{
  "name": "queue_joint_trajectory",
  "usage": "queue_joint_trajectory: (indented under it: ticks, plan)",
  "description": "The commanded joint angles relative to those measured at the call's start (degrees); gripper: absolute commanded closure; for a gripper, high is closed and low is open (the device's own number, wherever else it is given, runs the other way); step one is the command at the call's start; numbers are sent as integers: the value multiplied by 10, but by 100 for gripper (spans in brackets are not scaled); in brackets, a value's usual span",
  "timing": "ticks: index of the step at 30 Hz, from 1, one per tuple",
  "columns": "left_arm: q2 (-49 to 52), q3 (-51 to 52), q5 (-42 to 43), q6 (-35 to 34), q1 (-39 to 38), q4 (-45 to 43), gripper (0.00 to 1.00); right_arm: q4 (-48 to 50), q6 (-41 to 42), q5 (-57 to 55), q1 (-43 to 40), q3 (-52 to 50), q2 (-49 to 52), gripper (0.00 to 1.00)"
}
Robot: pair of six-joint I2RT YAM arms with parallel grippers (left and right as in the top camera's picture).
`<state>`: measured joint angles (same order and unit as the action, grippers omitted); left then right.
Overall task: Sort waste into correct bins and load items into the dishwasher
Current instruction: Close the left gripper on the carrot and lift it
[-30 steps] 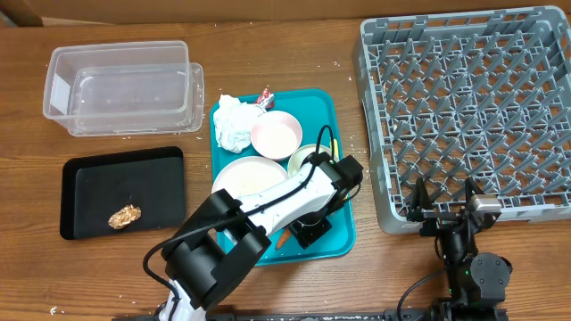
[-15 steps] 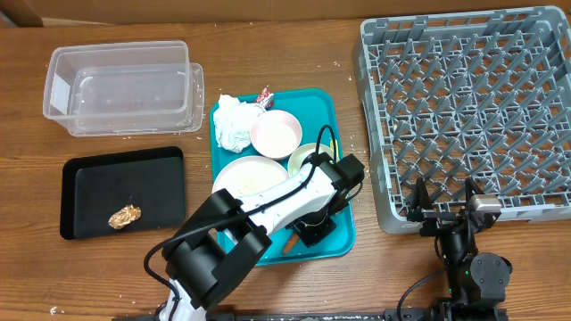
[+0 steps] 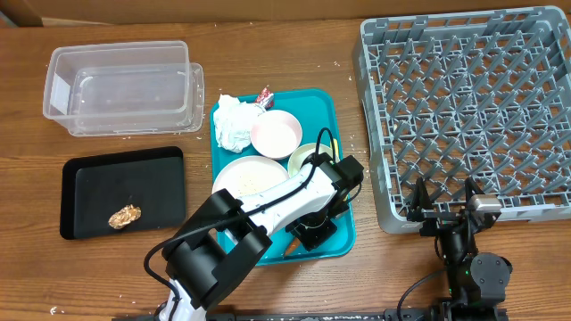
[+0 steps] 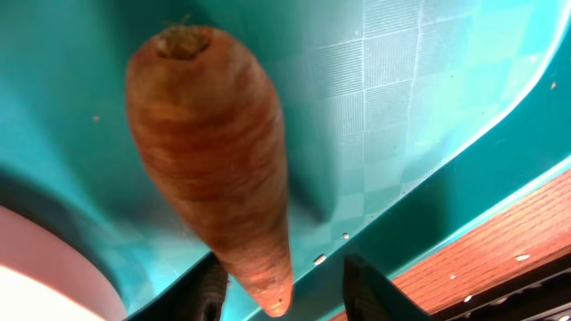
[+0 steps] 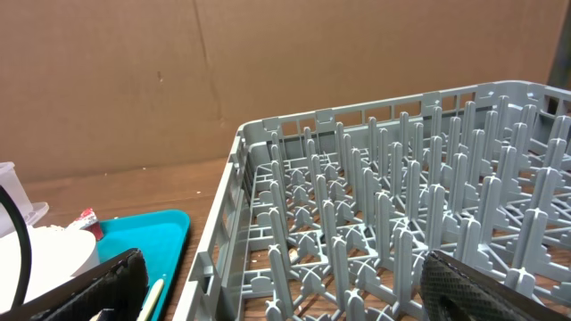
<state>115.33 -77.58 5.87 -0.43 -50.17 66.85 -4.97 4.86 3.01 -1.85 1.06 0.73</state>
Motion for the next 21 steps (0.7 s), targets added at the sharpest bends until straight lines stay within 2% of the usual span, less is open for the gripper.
queue_joint_trajectory:
  ticks: [1, 8, 10, 11, 13, 17, 21]
  plan:
    - [8, 2, 11, -11, -2, 2, 62, 3, -2, 1, 0, -6, -6, 0]
    - [8, 2, 10, -14, -5, -1, 68, 4, -2, 1, 0, -6, -6, 0]
    - [8, 2, -8, -38, -5, -8, 54, 4, -2, 1, 0, -6, -6, 0]
    - [8, 2, -15, -44, -5, -12, 52, 4, -2, 1, 0, -6, -6, 0]
    - [8, 2, -18, -45, -5, -18, 55, 4, -2, 1, 0, -6, -6, 0]
    - [8, 2, -14, -45, -5, -27, 51, 3, -2, 1, 0, -6, -6, 0]
    - [8, 2, -14, -45, -7, -31, 54, 4, -2, 1, 0, -6, -6, 0]
